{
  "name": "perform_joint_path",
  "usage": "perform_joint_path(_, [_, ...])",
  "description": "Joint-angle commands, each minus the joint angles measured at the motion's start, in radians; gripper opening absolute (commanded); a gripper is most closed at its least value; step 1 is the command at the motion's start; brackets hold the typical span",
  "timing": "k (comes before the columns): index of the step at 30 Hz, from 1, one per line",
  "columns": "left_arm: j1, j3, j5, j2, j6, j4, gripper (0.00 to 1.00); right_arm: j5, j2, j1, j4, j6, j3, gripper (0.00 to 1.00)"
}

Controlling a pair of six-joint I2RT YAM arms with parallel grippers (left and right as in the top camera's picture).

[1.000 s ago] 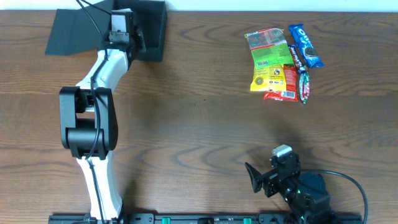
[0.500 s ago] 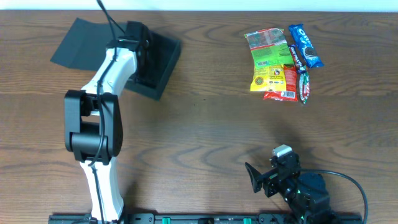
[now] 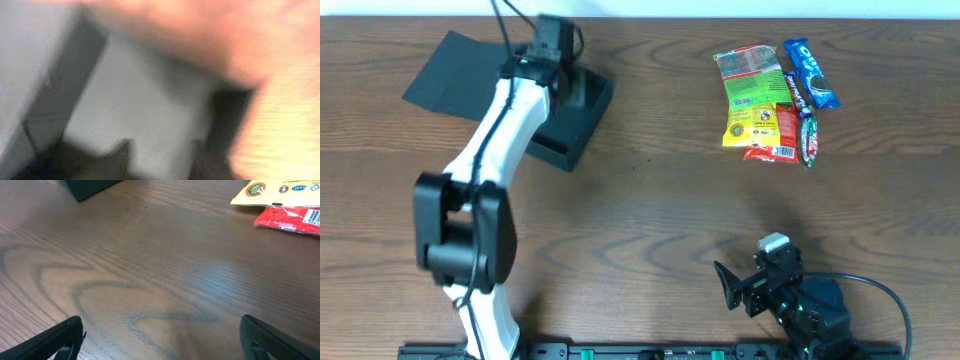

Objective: Pack container
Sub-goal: 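Drag the black box rightward toward the table center with the left gripper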

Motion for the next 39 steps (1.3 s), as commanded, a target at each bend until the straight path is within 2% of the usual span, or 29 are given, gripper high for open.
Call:
perform_joint_path(1, [-0.002,0.017,0.175,-0.027,-0.092,0.060,0.95,0.010,-0.005,0.010,0.000,-0.010,-0.003,0.99])
perform_joint_path(2, [-0.002,0.017,0.199,-0.026,-0.093,0.063,1.00,0.010,-0.005,0.010,0.000,-0.010,-0.003,0.99])
perform_joint_path(5, [-0.002,0.017,0.196,-0.019,-0.093,0.075,0.51,0.010,-0.005,0.010,0.000,-0.010,-0.003,0.99])
perform_joint_path(6, [-0.002,0.016,0.196,-0.018,-0.094,0.074,0.44,0.010,-0.005,0.010,-0.001,-0.010,-0.003,0.99])
perform_joint_path(8, [-0.005,0.014,0.196,-0.011,-0.093,0.063,0.38,0.010,-0.005,0.010,0.000,-0.010,-0.003,0.99])
perform_joint_path(12, [-0.030,0.014,0.195,0.033,-0.065,-0.003,0.34,0.010,-0.005,0.010,0.000,-0.010,-0.003,0.99])
perform_joint_path(15, [-0.056,0.014,0.179,0.073,-0.028,-0.041,0.41,0.010,-0.005,0.010,-0.001,-0.010,-0.003,0.99])
perform_joint_path(19, [-0.089,0.014,0.084,0.118,-0.021,-0.068,0.48,0.010,-0.005,0.010,-0.001,-0.010,-0.003,0.99])
perform_joint_path(26, [-0.097,0.014,-0.009,0.158,-0.017,-0.077,0.49,0.010,-0.005,0.010,0.000,-0.010,-0.003,0.99])
perform_joint_path(28, [-0.097,0.014,-0.023,0.158,-0.011,-0.076,0.47,0.010,-0.005,0.010,-0.001,-0.010,-0.003,0.99])
perform_joint_path(30, [-0.097,0.014,-0.022,0.161,-0.001,-0.079,0.40,0.010,-0.005,0.010,0.000,-0.010,-0.003,0.99])
perform_joint_path(36, [-0.097,-0.011,-0.022,0.179,-0.002,-0.082,0.40,0.010,-0.005,0.010,0.000,-0.010,-0.003,0.99])
perform_joint_path(39, [-0.097,-0.012,-0.022,0.183,-0.002,-0.082,0.29,0.010,-0.005,0.010,0.000,-0.010,-0.003,0.99])
